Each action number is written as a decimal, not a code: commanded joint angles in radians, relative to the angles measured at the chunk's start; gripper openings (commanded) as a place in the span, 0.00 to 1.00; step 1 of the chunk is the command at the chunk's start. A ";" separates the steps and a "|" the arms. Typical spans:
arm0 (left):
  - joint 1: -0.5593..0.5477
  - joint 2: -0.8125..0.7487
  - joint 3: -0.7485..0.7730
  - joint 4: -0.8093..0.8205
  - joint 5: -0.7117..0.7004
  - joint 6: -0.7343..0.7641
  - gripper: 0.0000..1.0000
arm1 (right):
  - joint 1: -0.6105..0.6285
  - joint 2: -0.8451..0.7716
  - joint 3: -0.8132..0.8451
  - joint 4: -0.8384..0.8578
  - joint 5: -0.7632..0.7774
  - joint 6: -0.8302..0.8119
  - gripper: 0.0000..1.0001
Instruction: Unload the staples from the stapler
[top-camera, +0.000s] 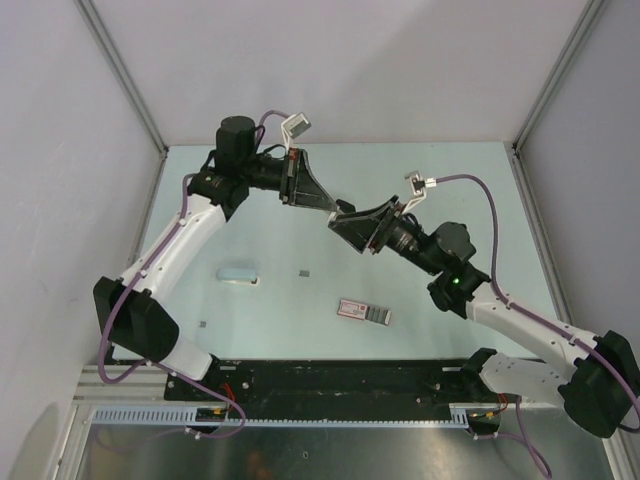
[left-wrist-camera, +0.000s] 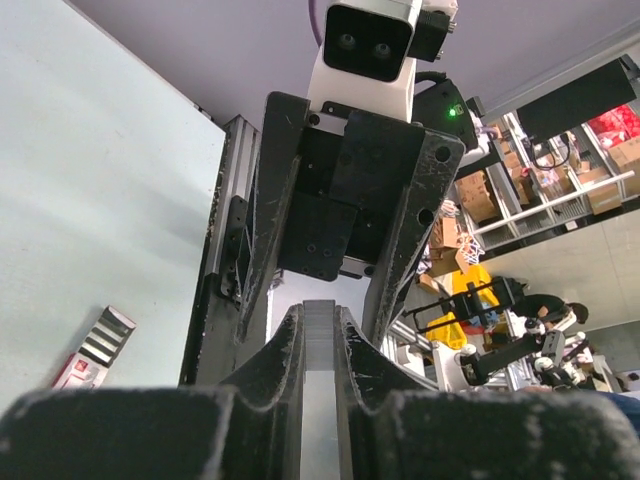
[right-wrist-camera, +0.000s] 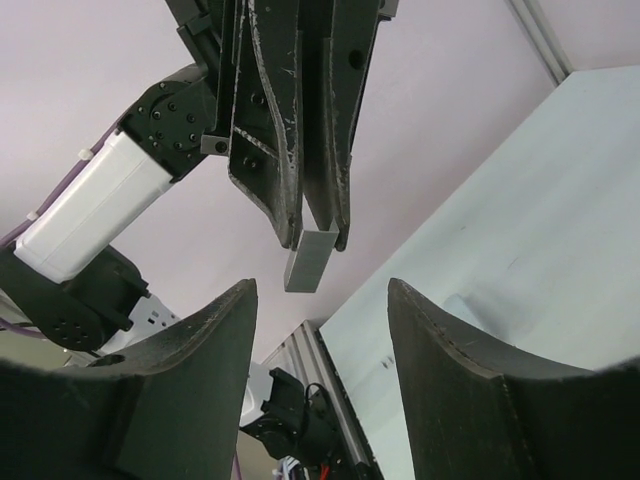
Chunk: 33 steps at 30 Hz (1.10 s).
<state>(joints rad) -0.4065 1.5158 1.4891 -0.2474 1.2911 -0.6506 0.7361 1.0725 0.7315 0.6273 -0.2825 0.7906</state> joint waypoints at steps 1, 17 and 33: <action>-0.013 -0.046 -0.017 0.047 0.050 -0.033 0.12 | 0.014 0.015 0.049 0.079 -0.011 0.021 0.58; -0.014 -0.064 -0.057 0.079 0.047 -0.047 0.13 | 0.044 0.035 0.051 0.133 0.022 0.062 0.39; -0.013 -0.082 -0.080 0.088 0.017 -0.037 0.48 | 0.047 0.001 0.051 0.023 0.069 0.024 0.08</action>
<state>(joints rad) -0.4156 1.4811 1.4174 -0.1814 1.3041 -0.6842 0.7780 1.1076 0.7357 0.6735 -0.2413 0.8436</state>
